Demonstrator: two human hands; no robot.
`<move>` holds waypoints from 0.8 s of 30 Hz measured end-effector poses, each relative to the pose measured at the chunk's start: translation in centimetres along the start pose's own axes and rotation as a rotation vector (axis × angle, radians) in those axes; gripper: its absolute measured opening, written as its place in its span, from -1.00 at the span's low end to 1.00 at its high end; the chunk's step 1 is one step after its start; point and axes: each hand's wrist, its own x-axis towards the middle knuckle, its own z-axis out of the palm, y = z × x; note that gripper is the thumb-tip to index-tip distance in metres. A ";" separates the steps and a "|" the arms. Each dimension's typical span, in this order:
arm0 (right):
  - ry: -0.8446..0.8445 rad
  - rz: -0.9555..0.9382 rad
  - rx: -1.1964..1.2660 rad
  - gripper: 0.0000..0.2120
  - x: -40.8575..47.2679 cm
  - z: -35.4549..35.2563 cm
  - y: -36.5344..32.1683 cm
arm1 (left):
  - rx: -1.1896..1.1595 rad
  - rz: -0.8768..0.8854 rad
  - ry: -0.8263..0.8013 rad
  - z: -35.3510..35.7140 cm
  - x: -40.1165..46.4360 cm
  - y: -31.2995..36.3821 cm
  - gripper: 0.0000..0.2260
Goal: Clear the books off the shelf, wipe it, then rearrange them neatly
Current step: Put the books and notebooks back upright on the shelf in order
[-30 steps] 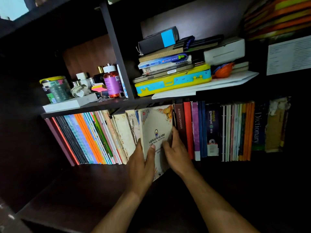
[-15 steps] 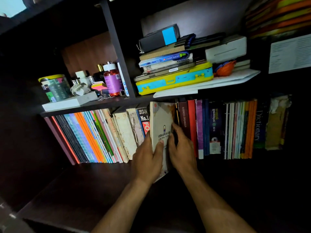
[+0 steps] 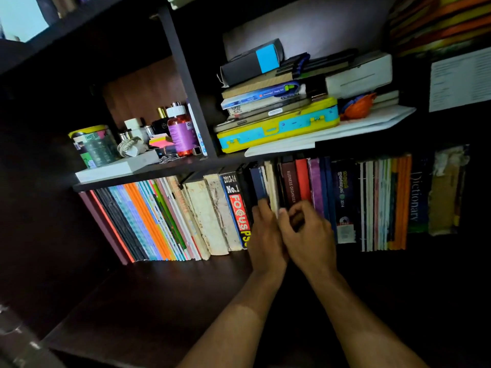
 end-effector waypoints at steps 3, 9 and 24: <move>0.014 -0.007 -0.027 -0.69 0.2 -0.2 0.4 | 0.067 0.058 -0.024 0.8 -1.1 -0.4 -0.54; -0.133 -0.044 -0.033 -0.81 0.7 -0.1 0.7 | -0.122 0.187 0.006 -0.4 -3.2 -3.9 -0.57; -0.232 -0.132 -0.220 -0.78 0.1 1.9 0.9 | -0.357 -0.101 0.021 0.3 0.0 -3.7 -0.75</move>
